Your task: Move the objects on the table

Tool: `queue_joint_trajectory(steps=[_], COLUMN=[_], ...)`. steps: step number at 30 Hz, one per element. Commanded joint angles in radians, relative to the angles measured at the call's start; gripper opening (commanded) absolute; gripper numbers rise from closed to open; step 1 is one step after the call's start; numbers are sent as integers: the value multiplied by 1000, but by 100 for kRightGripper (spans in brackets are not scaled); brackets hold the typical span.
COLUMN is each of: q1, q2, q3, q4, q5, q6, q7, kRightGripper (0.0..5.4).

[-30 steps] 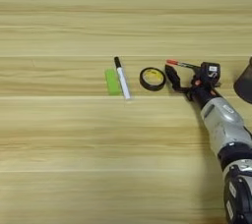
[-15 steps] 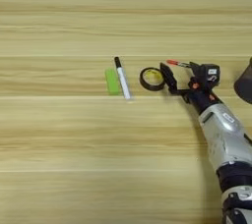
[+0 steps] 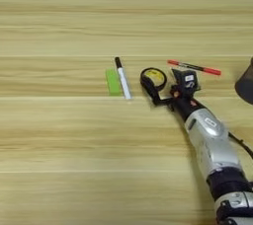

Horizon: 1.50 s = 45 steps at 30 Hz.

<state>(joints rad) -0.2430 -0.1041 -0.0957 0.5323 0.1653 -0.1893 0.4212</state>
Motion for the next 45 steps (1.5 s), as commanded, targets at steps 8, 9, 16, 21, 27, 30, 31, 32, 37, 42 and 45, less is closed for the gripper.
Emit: queue_joint_trajectory(steps=[8, 9, 16, 21, 27, 30, 31, 32, 37, 42, 45], q1=[-112, -113, -133, -143, -155, -159, -159, -160, -161, -157, -144], q2=[-5, -5, -5, -5, 0, 0, 0, -2, -2, -1, -5], q3=[20, 21, 27, 27, 25, 28, 29, 32, 38, 40, 37], q4=[56, 60, 109, 129, 149, 163, 165, 168, 174, 168, 149], q5=[-41, -42, -56, -63, -59, -65, -68, -75, -88, -90, -88], q6=[-87, -89, -105, -114, -114, -116, -116, -120, -121, -114, -109], q7=[-33, -31, -35, -42, -40, -43, -45, -50, -60, -63, -67], kRightGripper=[535, 535, 535, 535, 535, 496, 491, 472, 425, 398, 396])
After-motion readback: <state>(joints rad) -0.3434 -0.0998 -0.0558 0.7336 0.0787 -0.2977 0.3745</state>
